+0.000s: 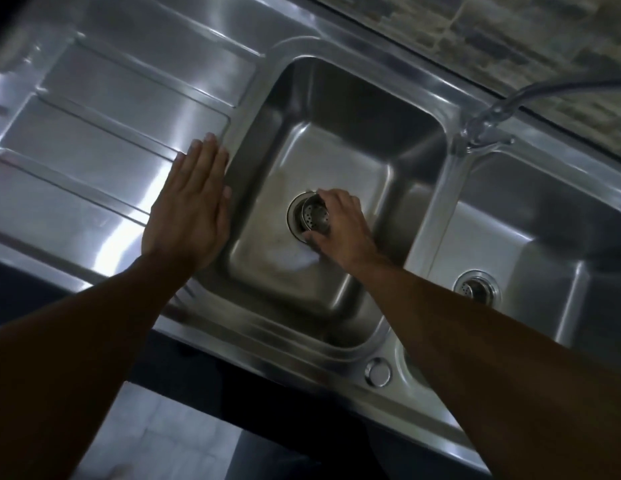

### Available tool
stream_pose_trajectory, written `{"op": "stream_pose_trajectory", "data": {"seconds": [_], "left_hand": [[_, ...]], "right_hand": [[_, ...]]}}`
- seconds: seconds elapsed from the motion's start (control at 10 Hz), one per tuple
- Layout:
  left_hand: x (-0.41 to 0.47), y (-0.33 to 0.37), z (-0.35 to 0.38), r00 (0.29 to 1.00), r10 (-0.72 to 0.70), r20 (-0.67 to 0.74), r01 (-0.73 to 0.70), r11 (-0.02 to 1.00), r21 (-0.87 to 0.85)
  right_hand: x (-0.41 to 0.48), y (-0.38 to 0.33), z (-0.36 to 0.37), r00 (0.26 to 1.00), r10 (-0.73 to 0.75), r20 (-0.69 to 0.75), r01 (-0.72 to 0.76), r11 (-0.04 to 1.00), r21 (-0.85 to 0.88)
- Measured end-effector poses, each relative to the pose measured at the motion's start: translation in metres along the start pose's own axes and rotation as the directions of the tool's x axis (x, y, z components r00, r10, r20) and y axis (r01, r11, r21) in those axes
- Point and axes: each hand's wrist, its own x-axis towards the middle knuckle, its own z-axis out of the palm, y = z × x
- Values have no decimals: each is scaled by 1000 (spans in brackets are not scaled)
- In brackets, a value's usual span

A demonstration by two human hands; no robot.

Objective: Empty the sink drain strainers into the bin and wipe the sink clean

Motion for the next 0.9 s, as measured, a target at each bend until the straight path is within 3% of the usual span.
{"op": "stream_pose_trajectory", "data": {"seconds": [0.4,0.7,0.9], "left_hand": [[1,3,1,999,22,-36,-21,999,24],[0,1,3,999,33,-36,-31,998,47],[2,1,1,999,30,-30,-29,999,28]], "right_hand": [[11,13,37,999,-37,10,38,990,-132],[13,19,45,998,-3,55,10,992,-123],[-1,10,29,998,-65,4,65,993,-94]]}}
